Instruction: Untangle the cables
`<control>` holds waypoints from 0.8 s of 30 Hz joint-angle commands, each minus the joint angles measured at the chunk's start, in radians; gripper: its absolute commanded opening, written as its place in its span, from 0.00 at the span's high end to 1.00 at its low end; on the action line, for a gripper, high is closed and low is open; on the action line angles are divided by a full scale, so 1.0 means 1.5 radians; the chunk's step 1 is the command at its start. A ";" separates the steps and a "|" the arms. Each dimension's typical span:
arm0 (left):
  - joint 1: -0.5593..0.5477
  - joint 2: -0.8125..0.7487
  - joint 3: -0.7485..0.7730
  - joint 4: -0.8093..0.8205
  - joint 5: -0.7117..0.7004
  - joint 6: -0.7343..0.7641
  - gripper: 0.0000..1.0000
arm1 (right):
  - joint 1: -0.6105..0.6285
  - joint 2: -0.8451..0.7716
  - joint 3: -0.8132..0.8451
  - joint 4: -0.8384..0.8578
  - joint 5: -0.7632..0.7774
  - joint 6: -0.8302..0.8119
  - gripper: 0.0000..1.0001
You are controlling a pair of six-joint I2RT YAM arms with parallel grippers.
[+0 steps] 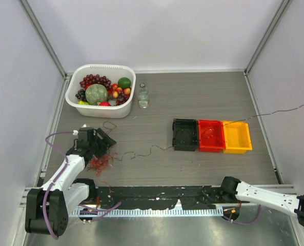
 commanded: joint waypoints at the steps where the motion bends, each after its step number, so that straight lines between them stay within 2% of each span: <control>1: 0.006 -0.005 0.019 -0.011 0.015 0.016 0.22 | 0.000 -0.037 0.026 0.035 -0.021 -0.012 0.99; 5: 0.007 -0.005 0.013 0.002 0.038 0.015 0.22 | 0.000 -0.046 0.021 0.047 -0.035 0.000 0.99; 7: 0.008 -0.005 0.018 0.010 0.062 0.011 0.18 | 0.000 -0.035 0.010 0.038 -0.037 0.011 0.99; 10: 0.008 -0.012 0.037 0.047 0.156 0.007 0.12 | 0.000 -0.024 -0.078 0.054 -0.055 0.051 0.99; 15: 0.008 -0.058 0.118 0.083 0.304 -0.016 0.05 | -0.001 0.066 -0.256 0.060 -0.118 0.135 0.99; 18: 0.008 -0.106 0.193 0.058 0.336 -0.003 0.00 | -0.001 0.137 -0.325 0.072 -0.171 0.202 0.99; 21: 0.007 -0.139 0.250 0.013 0.352 0.010 0.00 | 0.000 0.181 -0.376 0.091 -0.194 0.234 0.99; 24: 0.007 -0.162 0.278 0.012 0.373 -0.003 0.00 | -0.001 0.203 -0.419 0.137 -0.222 0.266 0.99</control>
